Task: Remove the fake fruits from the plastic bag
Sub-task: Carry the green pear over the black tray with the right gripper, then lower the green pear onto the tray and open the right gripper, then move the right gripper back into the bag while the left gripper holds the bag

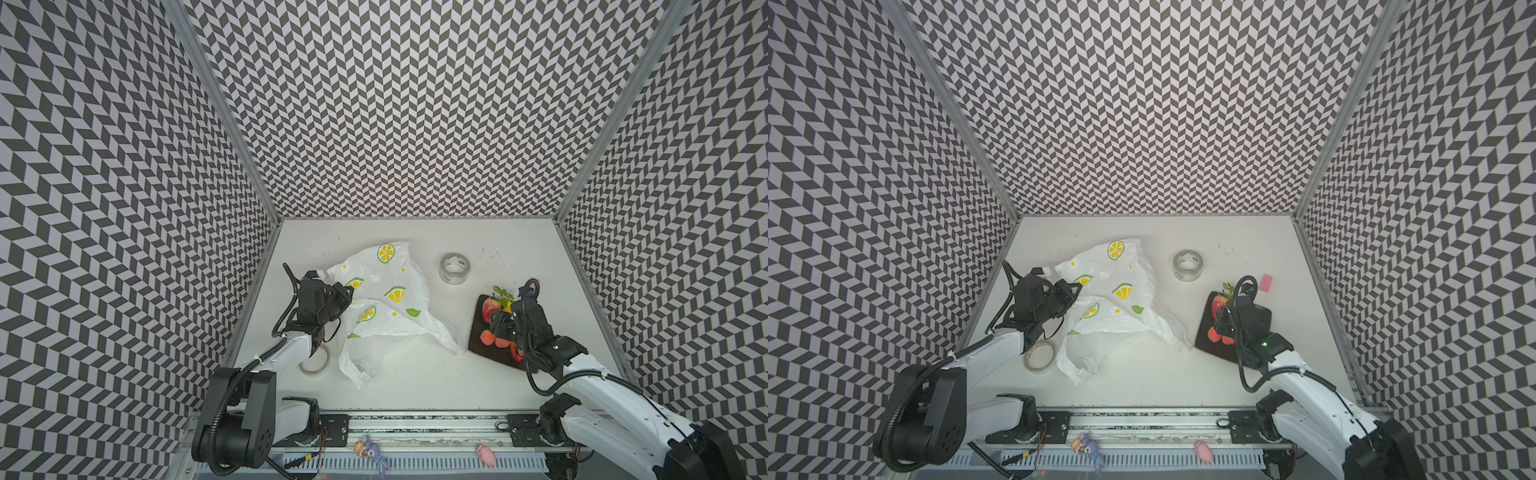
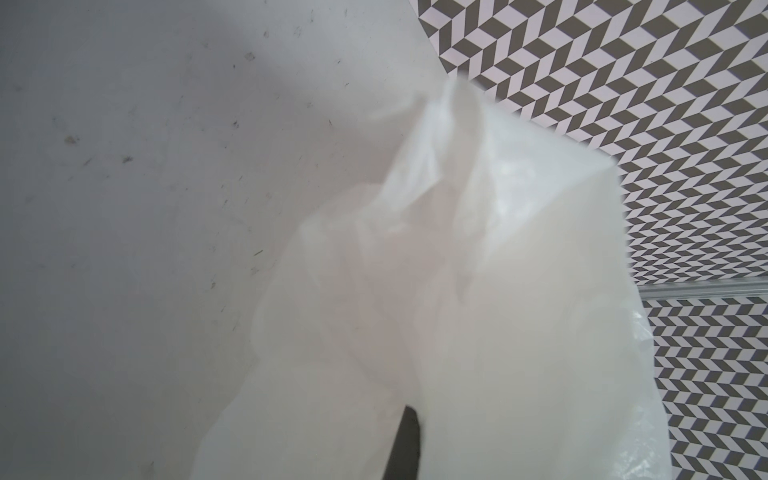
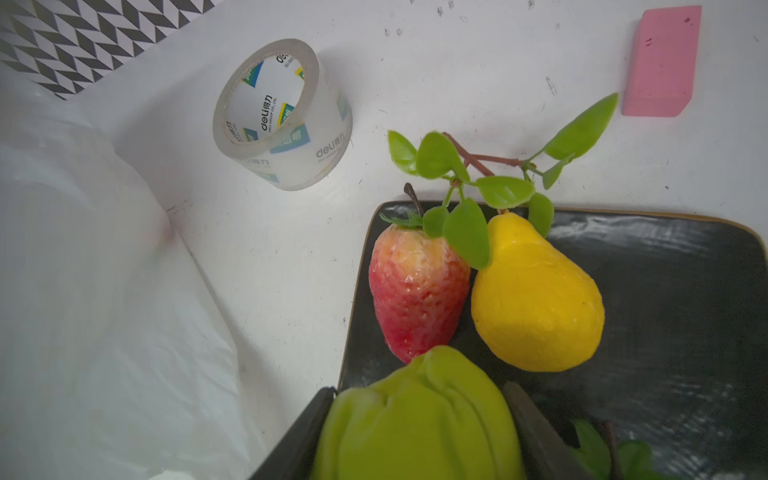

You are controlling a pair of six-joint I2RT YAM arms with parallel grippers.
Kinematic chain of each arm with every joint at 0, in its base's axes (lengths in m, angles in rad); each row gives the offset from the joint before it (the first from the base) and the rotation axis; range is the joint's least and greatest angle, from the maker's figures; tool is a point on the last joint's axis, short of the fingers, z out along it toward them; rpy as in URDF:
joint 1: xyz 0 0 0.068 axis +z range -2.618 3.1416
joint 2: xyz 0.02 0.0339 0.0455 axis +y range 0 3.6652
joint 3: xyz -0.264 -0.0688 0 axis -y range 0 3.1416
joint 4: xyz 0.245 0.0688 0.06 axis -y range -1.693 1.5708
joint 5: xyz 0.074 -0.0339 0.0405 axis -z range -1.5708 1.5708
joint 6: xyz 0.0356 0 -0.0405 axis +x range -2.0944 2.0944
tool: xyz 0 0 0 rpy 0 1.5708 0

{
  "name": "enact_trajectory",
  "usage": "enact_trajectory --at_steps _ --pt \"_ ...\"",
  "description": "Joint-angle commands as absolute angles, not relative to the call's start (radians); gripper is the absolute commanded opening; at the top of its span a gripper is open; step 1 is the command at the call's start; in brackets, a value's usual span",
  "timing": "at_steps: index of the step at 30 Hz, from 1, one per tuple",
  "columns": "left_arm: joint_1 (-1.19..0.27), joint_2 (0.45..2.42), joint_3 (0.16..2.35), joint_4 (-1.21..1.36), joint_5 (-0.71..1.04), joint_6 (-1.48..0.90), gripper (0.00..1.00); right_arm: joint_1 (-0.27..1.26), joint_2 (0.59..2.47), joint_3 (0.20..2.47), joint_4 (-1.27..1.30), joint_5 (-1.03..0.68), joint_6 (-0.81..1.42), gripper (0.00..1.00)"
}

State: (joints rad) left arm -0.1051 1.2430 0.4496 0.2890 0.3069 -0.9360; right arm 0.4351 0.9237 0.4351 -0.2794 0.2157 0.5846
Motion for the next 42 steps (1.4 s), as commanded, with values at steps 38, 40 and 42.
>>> enact_trajectory --at_steps 38,40,42 --pt "-0.109 1.214 0.466 0.255 0.283 -0.951 0.0 0.439 0.769 0.619 -0.35 -0.131 0.403 0.62" --pt "-0.108 1.218 0.471 0.253 0.284 -0.95 0.0 0.492 0.781 0.65 -0.384 -0.238 0.389 0.58" --pt "-0.108 1.219 0.472 0.255 0.283 -0.949 0.0 0.636 0.794 0.685 -0.399 -0.247 0.412 0.54"
